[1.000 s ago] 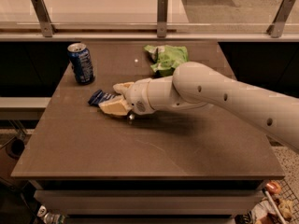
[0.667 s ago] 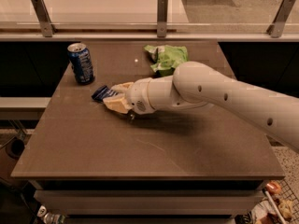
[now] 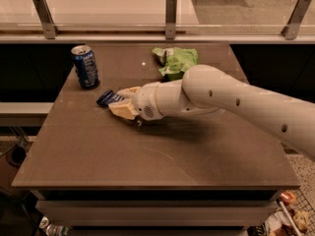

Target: Pick rxbar blueberry

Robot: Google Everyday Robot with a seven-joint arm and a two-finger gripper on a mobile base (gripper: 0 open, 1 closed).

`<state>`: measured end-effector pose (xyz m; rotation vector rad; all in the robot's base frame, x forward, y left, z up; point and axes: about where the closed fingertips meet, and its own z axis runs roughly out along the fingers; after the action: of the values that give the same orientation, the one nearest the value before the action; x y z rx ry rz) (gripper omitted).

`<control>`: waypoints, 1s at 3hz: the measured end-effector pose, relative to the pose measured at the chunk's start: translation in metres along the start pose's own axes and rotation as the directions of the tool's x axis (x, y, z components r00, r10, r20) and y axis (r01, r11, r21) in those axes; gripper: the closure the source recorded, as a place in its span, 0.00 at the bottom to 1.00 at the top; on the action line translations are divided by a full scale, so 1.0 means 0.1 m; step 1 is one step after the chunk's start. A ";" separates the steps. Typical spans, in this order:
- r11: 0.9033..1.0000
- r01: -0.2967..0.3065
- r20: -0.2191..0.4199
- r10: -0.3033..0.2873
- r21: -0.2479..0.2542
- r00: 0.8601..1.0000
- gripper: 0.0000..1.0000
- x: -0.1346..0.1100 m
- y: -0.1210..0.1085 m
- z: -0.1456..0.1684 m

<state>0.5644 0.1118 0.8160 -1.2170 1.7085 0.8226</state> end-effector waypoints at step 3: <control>1.000 0.000 0.000 0.000 0.000 1.000 1.00 0.00 0.00 0.00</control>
Offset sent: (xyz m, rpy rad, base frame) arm 0.0001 -0.0206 0.0993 -0.0847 -0.2076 -0.0378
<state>0.5644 0.1118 0.8163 -1.2172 1.7083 0.8222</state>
